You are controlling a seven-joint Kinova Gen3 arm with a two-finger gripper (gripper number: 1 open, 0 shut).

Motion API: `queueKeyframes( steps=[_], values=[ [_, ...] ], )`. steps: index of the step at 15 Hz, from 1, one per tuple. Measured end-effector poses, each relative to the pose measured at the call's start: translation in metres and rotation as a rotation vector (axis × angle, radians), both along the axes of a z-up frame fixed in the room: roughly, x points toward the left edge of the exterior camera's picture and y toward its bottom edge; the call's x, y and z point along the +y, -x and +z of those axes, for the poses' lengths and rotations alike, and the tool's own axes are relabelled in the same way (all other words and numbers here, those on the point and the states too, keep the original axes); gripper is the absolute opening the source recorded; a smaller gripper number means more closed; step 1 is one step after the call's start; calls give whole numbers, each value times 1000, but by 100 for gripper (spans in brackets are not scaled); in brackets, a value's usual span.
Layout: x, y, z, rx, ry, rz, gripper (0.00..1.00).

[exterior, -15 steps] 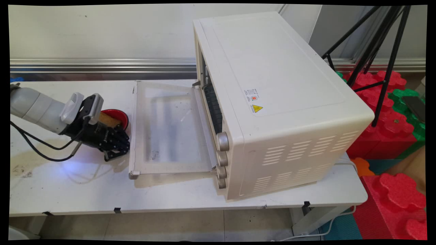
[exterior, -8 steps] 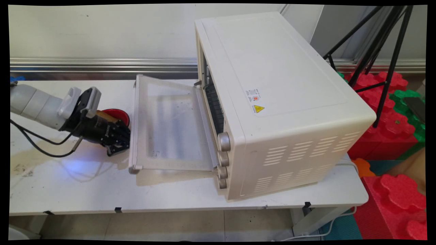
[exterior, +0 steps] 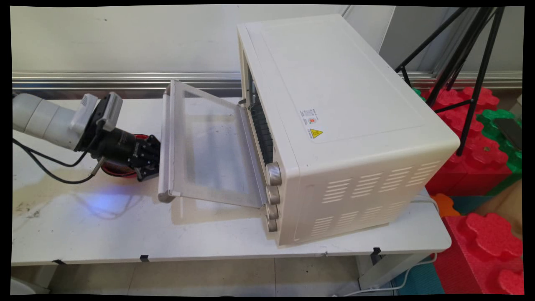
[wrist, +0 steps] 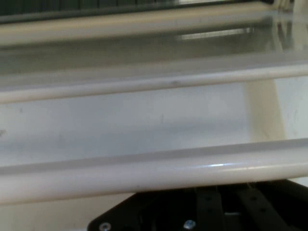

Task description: Close the oven

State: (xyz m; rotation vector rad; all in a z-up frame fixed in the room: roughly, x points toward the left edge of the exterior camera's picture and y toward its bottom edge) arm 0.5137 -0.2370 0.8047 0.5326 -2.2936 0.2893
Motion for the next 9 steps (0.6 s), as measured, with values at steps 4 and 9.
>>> queueKeyframes(
  steps=[4,9],
  values=[
    [-8,8,14,43,36,2,0],
    [-23,23,29,82,80,4,0]
  ],
)
